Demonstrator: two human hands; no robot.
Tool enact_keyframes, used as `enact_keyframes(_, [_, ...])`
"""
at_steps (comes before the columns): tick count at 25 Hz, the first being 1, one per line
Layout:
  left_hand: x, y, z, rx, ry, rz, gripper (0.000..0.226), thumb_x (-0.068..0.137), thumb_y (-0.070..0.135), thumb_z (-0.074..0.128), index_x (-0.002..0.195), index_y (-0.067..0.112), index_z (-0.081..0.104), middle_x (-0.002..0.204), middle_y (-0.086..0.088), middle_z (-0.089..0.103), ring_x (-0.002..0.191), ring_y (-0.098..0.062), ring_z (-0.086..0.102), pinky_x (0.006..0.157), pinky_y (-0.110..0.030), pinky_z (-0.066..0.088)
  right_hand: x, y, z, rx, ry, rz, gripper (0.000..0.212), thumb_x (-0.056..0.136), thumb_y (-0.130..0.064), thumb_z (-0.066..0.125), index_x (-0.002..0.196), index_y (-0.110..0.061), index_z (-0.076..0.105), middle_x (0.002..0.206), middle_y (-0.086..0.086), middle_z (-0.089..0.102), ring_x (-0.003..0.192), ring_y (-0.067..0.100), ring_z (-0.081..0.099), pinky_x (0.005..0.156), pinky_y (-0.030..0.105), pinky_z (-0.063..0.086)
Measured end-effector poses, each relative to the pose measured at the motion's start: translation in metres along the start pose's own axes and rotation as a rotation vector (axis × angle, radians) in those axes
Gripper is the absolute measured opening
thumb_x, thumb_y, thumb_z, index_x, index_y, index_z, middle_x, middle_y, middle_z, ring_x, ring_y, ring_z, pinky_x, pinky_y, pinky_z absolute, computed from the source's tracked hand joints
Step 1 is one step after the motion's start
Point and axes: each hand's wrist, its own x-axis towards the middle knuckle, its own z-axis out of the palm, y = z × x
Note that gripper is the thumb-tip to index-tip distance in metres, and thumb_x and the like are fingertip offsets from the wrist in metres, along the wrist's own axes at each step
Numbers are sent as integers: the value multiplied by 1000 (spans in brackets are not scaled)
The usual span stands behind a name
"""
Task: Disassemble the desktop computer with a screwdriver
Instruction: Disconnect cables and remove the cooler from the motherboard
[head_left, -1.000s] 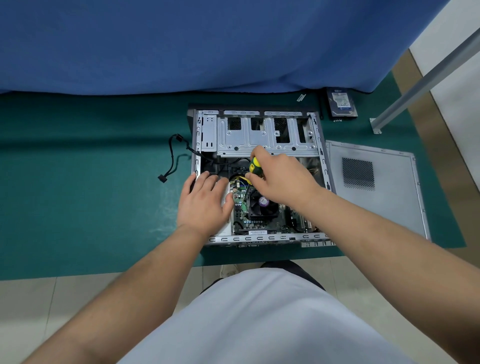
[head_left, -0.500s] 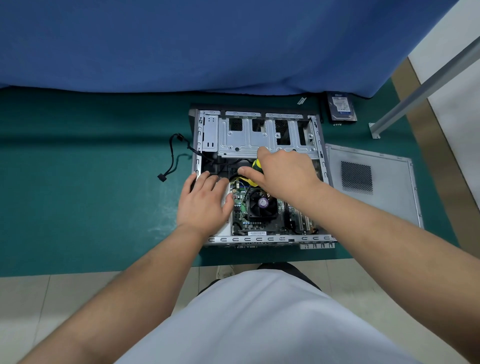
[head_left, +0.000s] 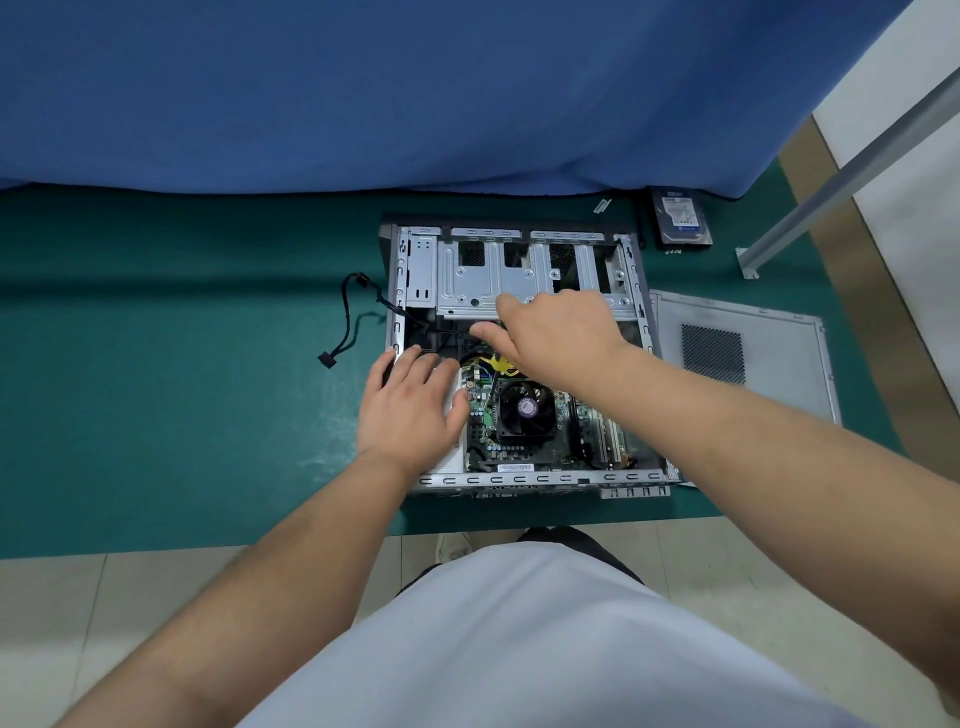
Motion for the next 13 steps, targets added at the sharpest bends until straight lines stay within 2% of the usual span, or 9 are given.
enact_keyframes(1, [-1, 0, -1, -9, 3, 0, 53, 100, 52, 30, 137, 29, 59, 138, 4, 63, 141, -19, 44, 124, -45, 19, 1, 1, 1, 1, -2, -30, 54, 104, -62, 25, 110, -17, 56, 82, 9, 69, 77, 33, 67, 49, 29, 22])
enact_keyframes(3, [-3, -2, -3, -47, 0, 10, 55, 100, 53, 31, 143, 30, 56, 144, 5, 59, 144, -18, 42, 125, -43, 17, 3, 4, 0, 89, -50, -196, 38, 104, -48, 34, 111, -15, 52, 81, 10, 65, 79, 35, 64, 52, 33, 33])
enact_keyframes(5, [-7, -5, -6, -83, -16, 46, 57, 101, 54, 31, 150, 30, 49, 153, 7, 51, 148, -17, 36, 126, -44, 14, 1, 13, -4, 204, -109, -354, 30, 98, -38, 43, 110, -12, 50, 84, 7, 58, 86, 33, 58, 64, 41, 46])
enact_keyframes(7, [-15, -8, -8, -77, -40, 114, 60, 101, 55, 31, 154, 30, 42, 161, 8, 41, 152, -15, 29, 127, -46, 13, 1, 25, -7, 228, -131, -411, 29, 96, -37, 43, 111, -12, 50, 96, 8, 60, 93, 29, 54, 81, 45, 49])
enact_keyframes(8, [-20, -9, -7, -66, -49, 150, 60, 101, 55, 31, 155, 31, 40, 163, 8, 36, 153, -16, 27, 127, -46, 14, -1, 27, -7, 217, -130, -404, 32, 98, -40, 40, 113, -13, 49, 98, 8, 62, 92, 30, 55, 81, 46, 50])
enact_keyframes(10, [-33, -11, -5, -59, -43, 186, 60, 102, 55, 32, 156, 29, 40, 166, 7, 32, 154, -17, 25, 127, -46, 15, -5, 24, 2, 147, -67, -288, 45, 103, -55, 26, 114, -17, 47, 87, 8, 65, 79, 32, 60, 62, 41, 46])
enact_keyframes(11, [-38, -12, -3, -66, -25, 184, 59, 103, 54, 33, 155, 27, 41, 165, 7, 33, 153, -18, 27, 127, -45, 16, -6, 20, 6, 71, -17, -189, 52, 103, -62, 19, 112, -18, 47, 76, 7, 64, 69, 32, 60, 52, 35, 37])
enact_keyframes(13, [-44, -12, 0, -76, 25, 163, 57, 103, 50, 36, 154, 25, 44, 162, 6, 39, 151, -18, 31, 126, -43, 17, -3, 11, 9, 28, 45, -63, 55, 104, -64, 20, 111, -17, 49, 69, 7, 61, 60, 31, 55, 48, 30, 23])
